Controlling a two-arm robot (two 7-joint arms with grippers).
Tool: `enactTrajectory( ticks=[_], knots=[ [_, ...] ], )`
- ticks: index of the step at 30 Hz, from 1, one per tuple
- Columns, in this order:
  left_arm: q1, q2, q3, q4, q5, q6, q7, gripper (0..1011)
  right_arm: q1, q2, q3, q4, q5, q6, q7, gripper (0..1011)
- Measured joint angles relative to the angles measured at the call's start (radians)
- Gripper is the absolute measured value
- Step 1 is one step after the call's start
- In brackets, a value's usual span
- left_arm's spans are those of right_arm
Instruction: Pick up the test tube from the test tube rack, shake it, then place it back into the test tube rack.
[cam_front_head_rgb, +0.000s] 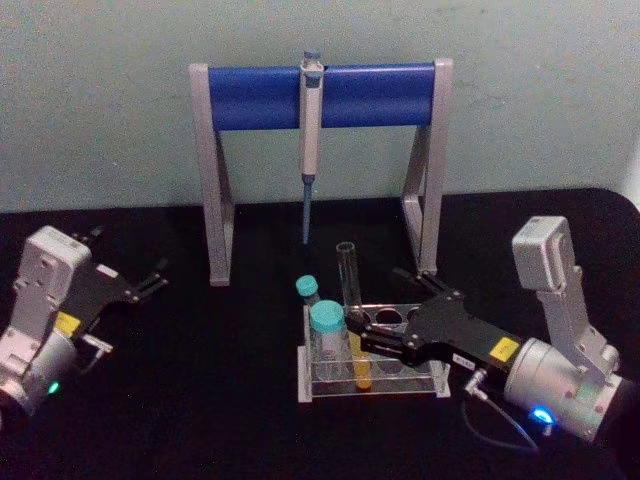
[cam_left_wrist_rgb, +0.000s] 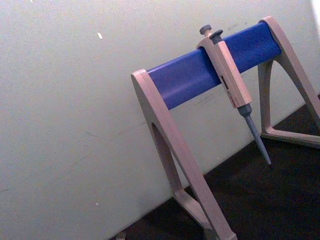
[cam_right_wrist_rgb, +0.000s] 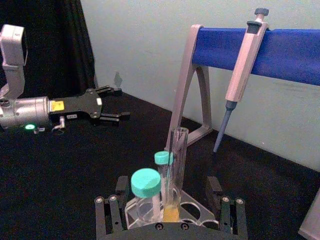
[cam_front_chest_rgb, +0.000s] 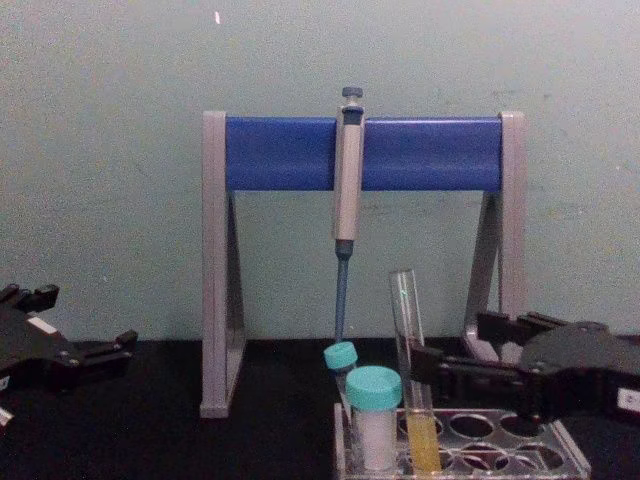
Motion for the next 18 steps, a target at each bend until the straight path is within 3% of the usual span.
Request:
enactTrajectory(
  ticks=[18],
  knots=[
    [0.000,0.000,0.000,0.000,0.000,0.000,0.000,1001,0.084,-0.065,-0.021,0.100,-0.025,0.029,0.027,1000]
  ],
)
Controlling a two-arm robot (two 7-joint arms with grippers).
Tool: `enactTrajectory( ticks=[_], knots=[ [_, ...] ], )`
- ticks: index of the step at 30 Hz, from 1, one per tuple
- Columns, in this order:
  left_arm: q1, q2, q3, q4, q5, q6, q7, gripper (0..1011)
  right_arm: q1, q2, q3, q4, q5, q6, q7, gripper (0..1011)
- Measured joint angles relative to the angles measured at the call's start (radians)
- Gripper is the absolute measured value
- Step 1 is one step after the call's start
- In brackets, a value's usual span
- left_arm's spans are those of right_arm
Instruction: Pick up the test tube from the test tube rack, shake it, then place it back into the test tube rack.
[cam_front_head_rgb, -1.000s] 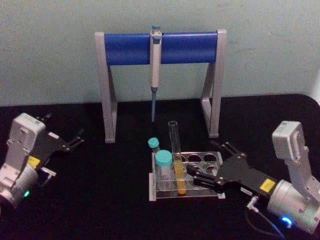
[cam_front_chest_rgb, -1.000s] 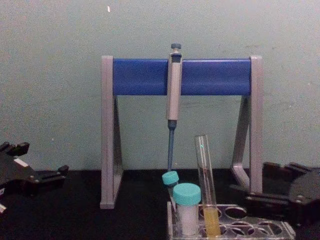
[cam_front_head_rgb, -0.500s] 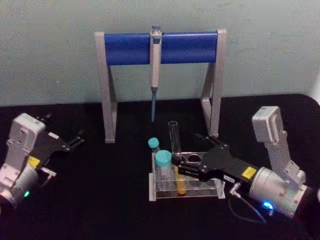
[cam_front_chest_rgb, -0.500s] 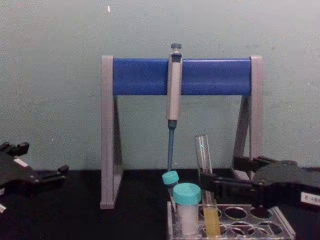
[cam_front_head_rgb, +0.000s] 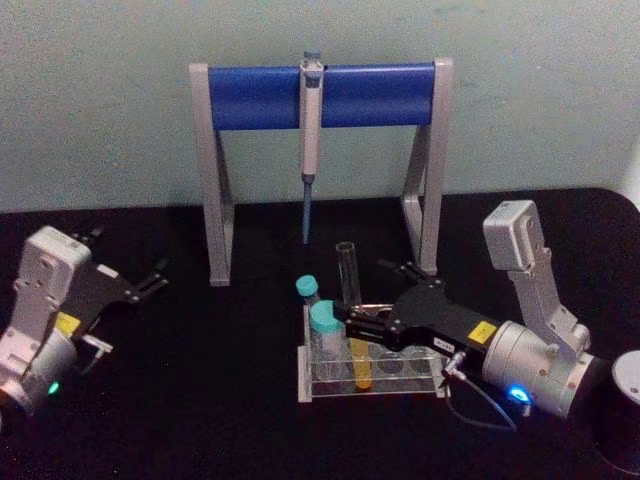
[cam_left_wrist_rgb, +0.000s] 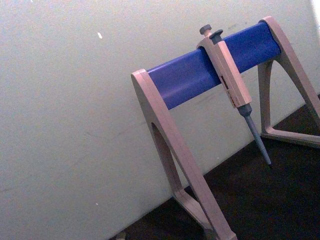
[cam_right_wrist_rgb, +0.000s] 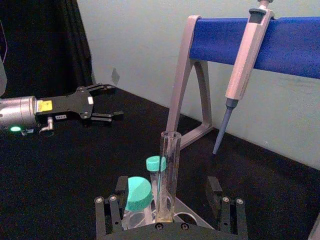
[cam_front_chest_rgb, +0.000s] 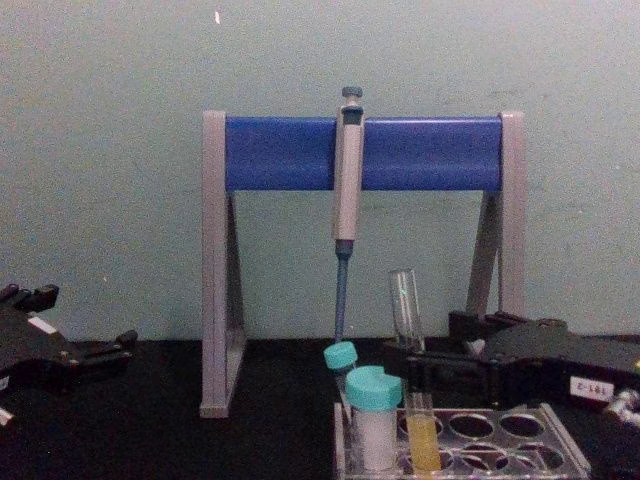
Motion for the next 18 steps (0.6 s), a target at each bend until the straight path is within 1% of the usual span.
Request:
enactTrajectory(
  ticks=[18],
  knots=[
    [0.000,0.000,0.000,0.000,0.000,0.000,0.000,1001,0.031,-0.025,-0.009,0.045,-0.012,0.001,0.009,1000]
  ],
)
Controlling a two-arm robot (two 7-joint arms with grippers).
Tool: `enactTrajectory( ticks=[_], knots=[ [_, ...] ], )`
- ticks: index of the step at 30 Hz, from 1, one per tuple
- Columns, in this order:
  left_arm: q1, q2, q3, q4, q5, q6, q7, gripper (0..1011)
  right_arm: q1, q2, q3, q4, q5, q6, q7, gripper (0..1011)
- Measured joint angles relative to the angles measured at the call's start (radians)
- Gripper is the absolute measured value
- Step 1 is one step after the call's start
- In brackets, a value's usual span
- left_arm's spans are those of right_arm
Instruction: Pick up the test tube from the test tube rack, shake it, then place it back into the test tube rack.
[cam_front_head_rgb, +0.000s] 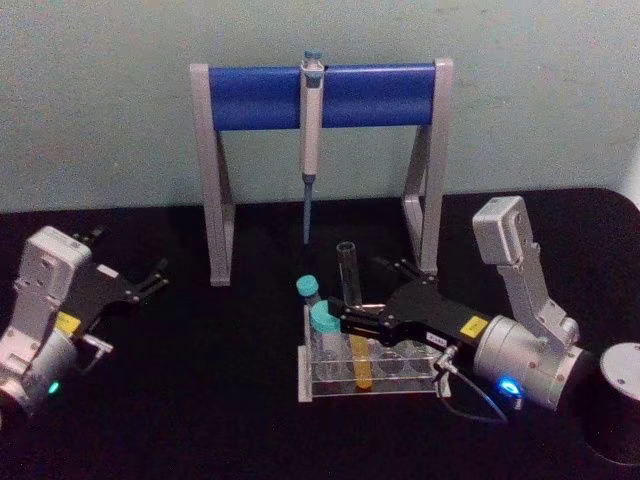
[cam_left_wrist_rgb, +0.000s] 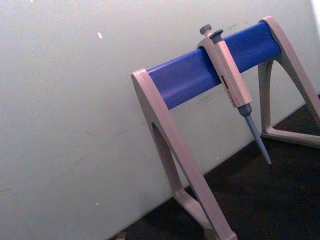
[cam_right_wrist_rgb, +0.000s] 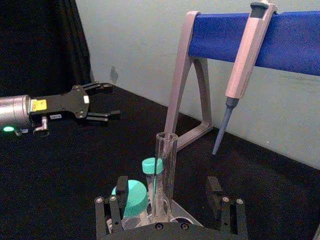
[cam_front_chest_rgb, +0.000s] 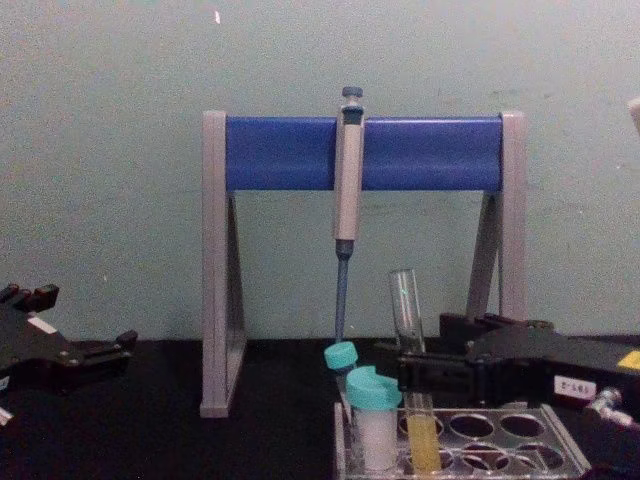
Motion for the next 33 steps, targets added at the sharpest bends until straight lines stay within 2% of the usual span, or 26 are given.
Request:
enactTrajectory(
  ticks=[21,27,28,29,33],
  knots=[
    [0.000,0.000,0.000,0.000,0.000,0.000,0.000,1001,0.007,-0.005,-0.003,0.009,-0.001,-0.003,0.005,994],
    [0.000,0.000,0.000,0.000,0.000,0.000,0.000,1001,0.007,-0.005,-0.002,0.009,-0.001,-0.004,0.004,860],
    [0.000,0.000,0.000,0.000,0.000,0.000,0.000,1001,0.007,-0.005,-0.002,0.009,-0.001,-0.004,0.004,807],
    [0.000,0.000,0.000,0.000,0.000,0.000,0.000,1001,0.007,-0.005,-0.002,0.009,-0.001,-0.004,0.004,807],
    [0.000,0.000,0.000,0.000,0.000,0.000,0.000,1001,0.007,-0.005,-0.002,0.008,-0.001,-0.004,0.004,672]
  ],
)
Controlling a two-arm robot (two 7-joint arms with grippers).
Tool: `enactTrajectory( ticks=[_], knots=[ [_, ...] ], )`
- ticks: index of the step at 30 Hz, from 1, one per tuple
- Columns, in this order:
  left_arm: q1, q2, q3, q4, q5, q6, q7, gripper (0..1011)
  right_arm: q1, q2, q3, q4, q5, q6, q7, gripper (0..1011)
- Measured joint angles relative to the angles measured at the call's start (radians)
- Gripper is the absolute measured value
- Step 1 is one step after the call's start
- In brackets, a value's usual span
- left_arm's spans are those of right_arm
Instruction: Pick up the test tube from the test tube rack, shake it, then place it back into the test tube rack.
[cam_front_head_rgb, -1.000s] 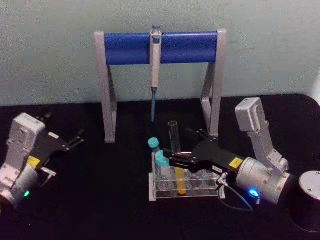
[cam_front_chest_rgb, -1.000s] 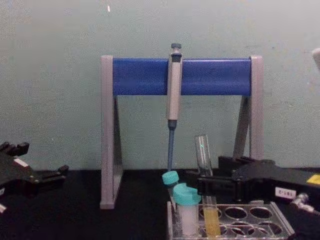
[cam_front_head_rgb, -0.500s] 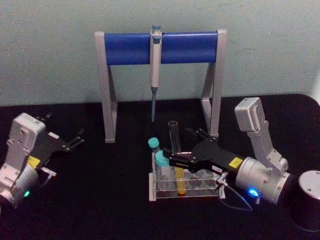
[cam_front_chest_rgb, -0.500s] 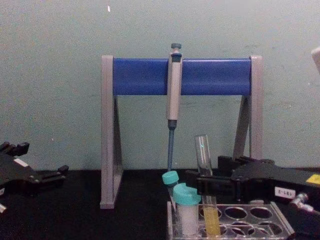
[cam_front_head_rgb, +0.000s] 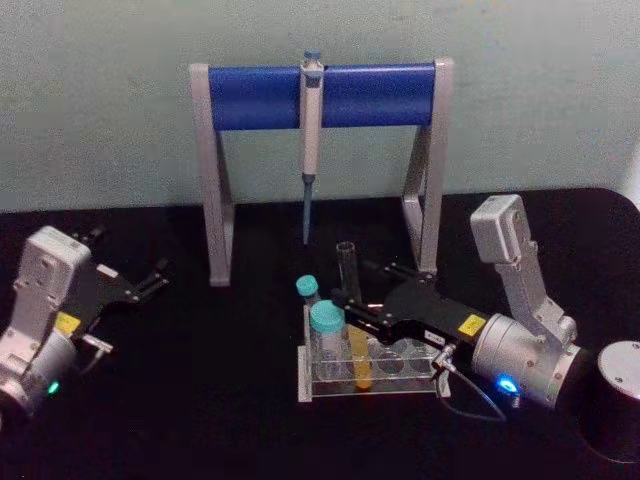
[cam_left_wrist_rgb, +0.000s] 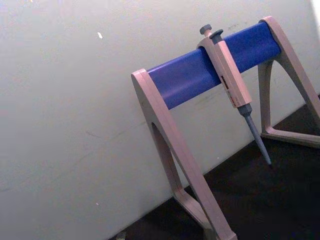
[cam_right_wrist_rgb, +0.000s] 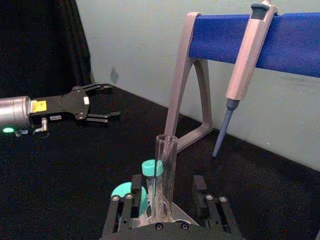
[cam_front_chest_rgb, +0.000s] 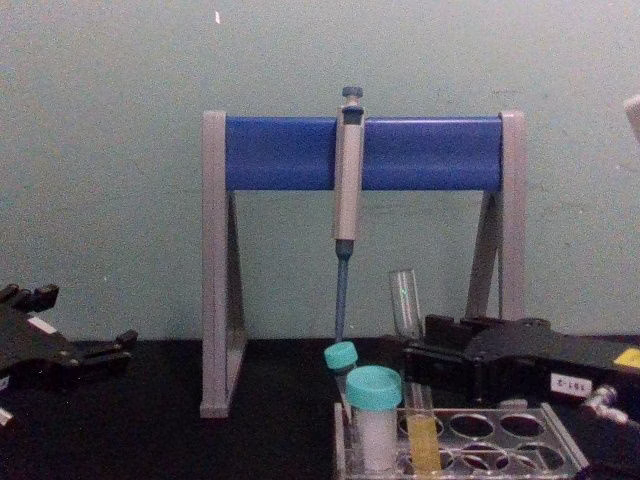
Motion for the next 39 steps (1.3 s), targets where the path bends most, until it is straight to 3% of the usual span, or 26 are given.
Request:
enactTrajectory(
  ticks=[10,14,34,39],
  knots=[
    [0.000,0.000,0.000,0.000,0.000,0.000,0.000,1001,-0.001,0.000,0.000,-0.001,0.000,0.000,-0.001,322],
    [0.000,0.000,0.000,0.000,0.000,0.000,0.000,1001,-0.001,0.000,0.000,-0.001,0.000,0.000,0.000,230],
    [0.000,0.000,0.000,0.000,0.000,0.000,0.000,1001,-0.001,0.000,0.000,-0.001,0.000,0.000,0.000,227],
    [0.000,0.000,0.000,0.000,0.000,0.000,0.000,1001,-0.011,0.001,0.004,-0.002,-0.009,-0.044,0.003,227]
  ],
)
